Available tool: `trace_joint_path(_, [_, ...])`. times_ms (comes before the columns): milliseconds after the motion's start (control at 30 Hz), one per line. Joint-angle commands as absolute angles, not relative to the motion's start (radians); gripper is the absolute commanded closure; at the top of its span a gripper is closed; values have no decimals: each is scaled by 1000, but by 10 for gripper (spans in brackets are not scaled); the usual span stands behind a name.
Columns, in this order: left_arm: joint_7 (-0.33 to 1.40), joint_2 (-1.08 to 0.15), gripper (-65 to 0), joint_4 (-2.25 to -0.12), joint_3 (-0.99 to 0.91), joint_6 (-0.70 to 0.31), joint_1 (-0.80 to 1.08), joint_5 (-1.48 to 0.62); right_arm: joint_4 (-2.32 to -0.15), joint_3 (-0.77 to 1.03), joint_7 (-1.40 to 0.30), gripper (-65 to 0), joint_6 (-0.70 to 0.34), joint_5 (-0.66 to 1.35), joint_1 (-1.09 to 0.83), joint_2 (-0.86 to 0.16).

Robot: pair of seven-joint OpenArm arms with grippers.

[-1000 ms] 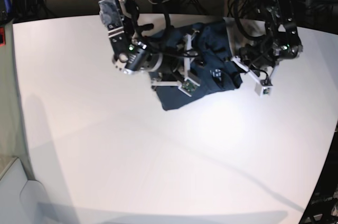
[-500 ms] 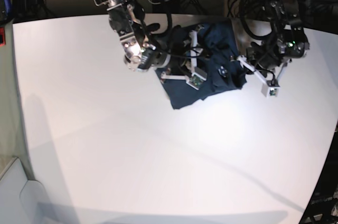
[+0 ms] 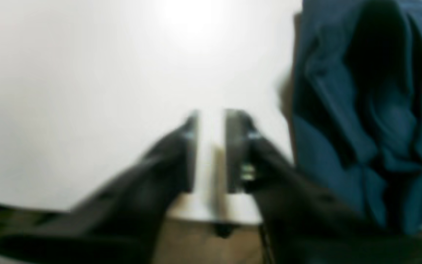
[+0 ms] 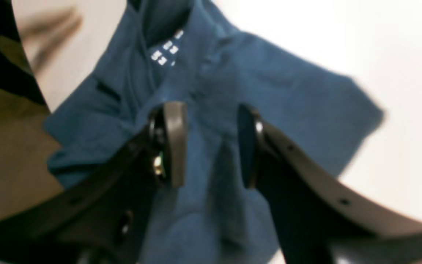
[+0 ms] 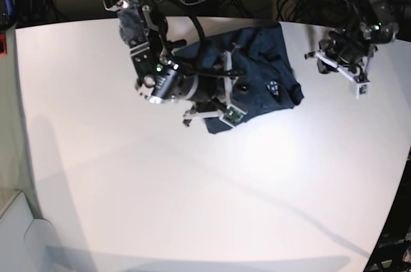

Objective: Layout the t-shirt on the table in an organized manner, then fold the t-shirt properly
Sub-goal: 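Release the shirt and pull both grippers back from the folded bundle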

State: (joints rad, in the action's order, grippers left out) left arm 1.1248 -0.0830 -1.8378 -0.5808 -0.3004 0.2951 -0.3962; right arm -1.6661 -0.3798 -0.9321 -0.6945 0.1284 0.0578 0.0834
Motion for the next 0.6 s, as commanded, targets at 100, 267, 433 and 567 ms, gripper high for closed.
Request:
trace_joint_path(100, [1110,-134,-357,-1883,-642,-300,329,-545,-1762,-343,-961,-304,-698,143,73,79])
trace_joint_path(267, [1112,-131,-374,-1880,-759,-300,369,-820,-1888,-240,-1027,-368,-698,143,54,67])
trace_joint_path(433, [1109,-58,-400,-1844,-748,-294,369,-967,-1916,-176,-1030,-368,-698,145,39,24])
trace_joint_path(567, [1112,8,-450,-1788,-739,-295,328,-969,-1917,-148,-1026,-368,-698,145,8,-10])
